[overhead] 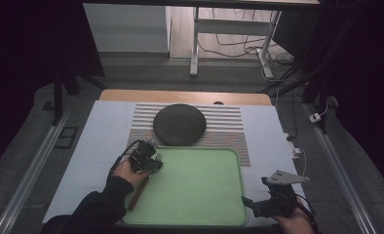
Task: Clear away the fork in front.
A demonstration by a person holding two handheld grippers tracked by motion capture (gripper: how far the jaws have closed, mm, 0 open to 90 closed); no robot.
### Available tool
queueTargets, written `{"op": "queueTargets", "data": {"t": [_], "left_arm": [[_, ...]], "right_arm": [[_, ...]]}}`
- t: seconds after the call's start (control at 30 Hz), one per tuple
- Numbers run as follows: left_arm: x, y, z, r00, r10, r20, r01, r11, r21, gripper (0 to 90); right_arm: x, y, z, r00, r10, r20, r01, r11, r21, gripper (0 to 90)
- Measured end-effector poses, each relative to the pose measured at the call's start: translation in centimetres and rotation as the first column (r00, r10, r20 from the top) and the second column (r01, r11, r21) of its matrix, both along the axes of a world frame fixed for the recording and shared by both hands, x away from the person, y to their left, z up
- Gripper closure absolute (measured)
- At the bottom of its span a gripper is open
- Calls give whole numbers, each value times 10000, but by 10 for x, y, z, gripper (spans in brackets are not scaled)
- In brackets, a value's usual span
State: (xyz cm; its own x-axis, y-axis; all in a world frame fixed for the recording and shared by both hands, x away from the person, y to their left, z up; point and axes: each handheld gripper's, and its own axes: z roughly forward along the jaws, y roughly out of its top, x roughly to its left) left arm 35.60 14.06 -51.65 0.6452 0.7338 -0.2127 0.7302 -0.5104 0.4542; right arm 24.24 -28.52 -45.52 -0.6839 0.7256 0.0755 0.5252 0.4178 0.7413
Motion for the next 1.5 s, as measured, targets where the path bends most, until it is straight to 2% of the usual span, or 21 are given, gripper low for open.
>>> {"op": "queueTargets", "data": {"t": [0.23,0.33,0.5,0.6,0.63,0.67,0.7,0.73,0.8,0.9,1.07,1.17,1.3,1.43,1.5], "left_arm": [[6,21,0,9982,602,-73,-601,9982,72,883],[7,25,0,9973,710,-179,-712,9974,-60,872],[1,30,10,9981,611,0,-611,9973,-409,728],[-9,36,20,9990,284,337,-258,9970,-733,576],[-13,38,22,9988,179,451,-139,9960,-882,473],[-17,40,24,9984,89,563,-33,9952,-980,473],[-23,44,28,9970,-47,774,137,9932,-1152,378],[-28,47,31,9955,-100,943,228,9905,-1354,378],[-39,55,37,9910,-143,1334,391,9819,-1855,296],[-56,69,43,9876,169,1564,206,9718,-2351,226],[-86,93,47,9787,647,1948,-115,9648,-2627,120],[-103,106,48,9707,978,2193,-384,9649,-2599,53],[-121,121,44,9691,1379,2045,-759,9556,-2846,17],[-136,128,40,9676,1555,1988,-971,9564,-2754,0],[-142,131,38,9662,1639,1991,-1089,9592,-2610,0]], "right_arm": [[0,0,0,10000,-13,-13,13,10000,2,0],[0,0,0,10000,-17,-22,17,10000,1,0],[0,0,0,10000,-21,-16,21,10000,14,0],[0,0,0,10000,-46,-7,46,10000,32,0],[0,0,0,10000,-20,-5,20,10000,-5,0],[0,0,0,10000,-20,-5,20,10000,-5,0],[0,0,0,10000,-35,-7,35,10000,-44,0],[0,0,0,10000,-35,-7,35,10000,-44,0],[0,0,0,10000,-46,-4,46,10000,-47,0],[0,0,0,10000,-56,-14,56,10000,10,0],[0,0,0,10000,-68,-2,68,10000,-52,0],[0,1,0,10000,-99,3,99,9999,-48,0],[0,1,0,9999,-116,40,117,9999,-72,0],[0,2,1,9999,-159,50,160,9998,-80,0],[0,2,0,9998,-168,46,169,9998,-81,0]]}}
